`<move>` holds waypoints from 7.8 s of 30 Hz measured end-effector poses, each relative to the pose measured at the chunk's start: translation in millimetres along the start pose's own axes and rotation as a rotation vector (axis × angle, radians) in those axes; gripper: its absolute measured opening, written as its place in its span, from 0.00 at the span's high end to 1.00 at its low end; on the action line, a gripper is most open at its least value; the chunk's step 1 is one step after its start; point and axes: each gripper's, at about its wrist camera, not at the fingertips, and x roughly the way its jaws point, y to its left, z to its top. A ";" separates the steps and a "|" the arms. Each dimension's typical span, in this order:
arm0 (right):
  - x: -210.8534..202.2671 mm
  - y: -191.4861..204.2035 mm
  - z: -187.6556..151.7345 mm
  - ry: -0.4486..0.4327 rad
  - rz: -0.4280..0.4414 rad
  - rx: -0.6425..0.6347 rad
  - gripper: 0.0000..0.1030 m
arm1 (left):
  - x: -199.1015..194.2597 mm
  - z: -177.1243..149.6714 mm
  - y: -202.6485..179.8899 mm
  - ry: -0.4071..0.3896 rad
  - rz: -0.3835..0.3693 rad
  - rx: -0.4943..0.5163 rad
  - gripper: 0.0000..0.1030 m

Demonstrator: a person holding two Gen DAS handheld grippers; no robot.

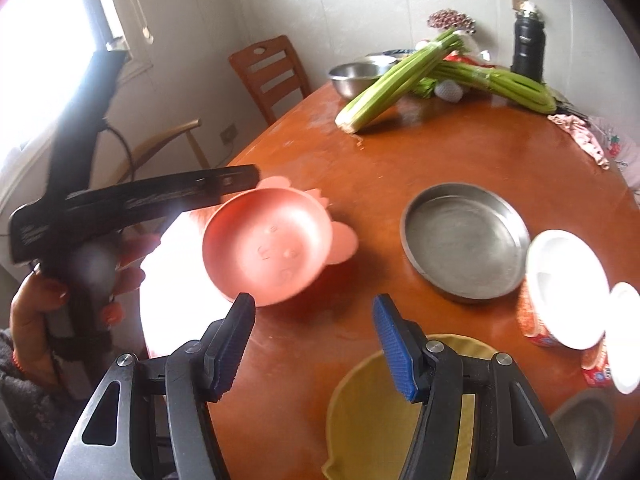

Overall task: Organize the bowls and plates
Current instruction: 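Lower the orange plate onto the table and open the left gripper, then move the left gripper to the yellow shell plate rim and close, then lift the yellow shell plate with the left gripper toward the orange plate, then lower the yellow shell plate onto the orange plate with the left gripper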

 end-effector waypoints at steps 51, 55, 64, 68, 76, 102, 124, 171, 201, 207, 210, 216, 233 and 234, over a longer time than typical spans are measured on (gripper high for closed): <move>5.4 -108.1 -45.5 0.196 -0.075 -0.163 0.40 | 42.8 -113.6 -131.7 0.274 -0.009 0.069 0.43; 10.4 -103.7 -45.1 0.206 -0.067 -0.185 0.52 | 42.7 -112.1 -131.5 0.263 0.006 0.085 0.62; 20.5 -77.1 -42.5 0.210 -0.067 -0.229 0.52 | 39.0 -109.8 -109.5 0.247 -0.002 0.042 0.74; 26.7 -62.1 -40.0 0.215 -0.046 -0.243 0.52 | 33.0 -110.8 -90.5 0.237 0.011 0.002 0.74; 38.5 -25.6 -38.4 0.217 -0.024 -0.288 0.51 | 18.3 -117.1 -59.1 0.218 0.039 -0.046 0.74; 13.4 -37.1 -72.5 0.263 0.046 -0.122 0.52 | 7.5 -126.9 -41.6 0.195 0.021 -0.053 0.74; -3.6 -18.5 -42.5 0.193 0.062 -0.139 0.50 | -16.6 -97.5 -36.4 0.136 0.052 -0.068 0.74; 96.4 28.7 46.2 0.187 0.027 -0.071 0.50 | 51.3 -6.7 62.9 0.154 0.105 -0.062 0.73; 108.1 35.1 48.7 0.195 -0.053 -0.102 0.50 | 68.0 -4.3 70.2 0.168 0.095 -0.070 0.73; 108.3 35.5 48.7 0.197 -0.061 -0.110 0.50 | 62.9 -4.2 70.7 0.156 0.089 -0.074 0.73; 108.9 34.2 49.1 0.199 -0.057 -0.103 0.49 | 59.7 -4.7 70.3 0.151 0.087 -0.074 0.73; 105.4 35.3 49.0 0.184 -0.064 -0.110 0.48 | 56.3 -5.8 67.5 0.148 0.080 -0.076 0.73; 94.2 36.1 48.8 0.153 -0.061 -0.113 0.42 | 45.6 -7.6 65.0 0.139 0.072 -0.084 0.72; 92.7 35.7 49.2 0.149 -0.059 -0.111 0.42 | 44.5 -7.2 63.8 0.137 0.076 -0.080 0.72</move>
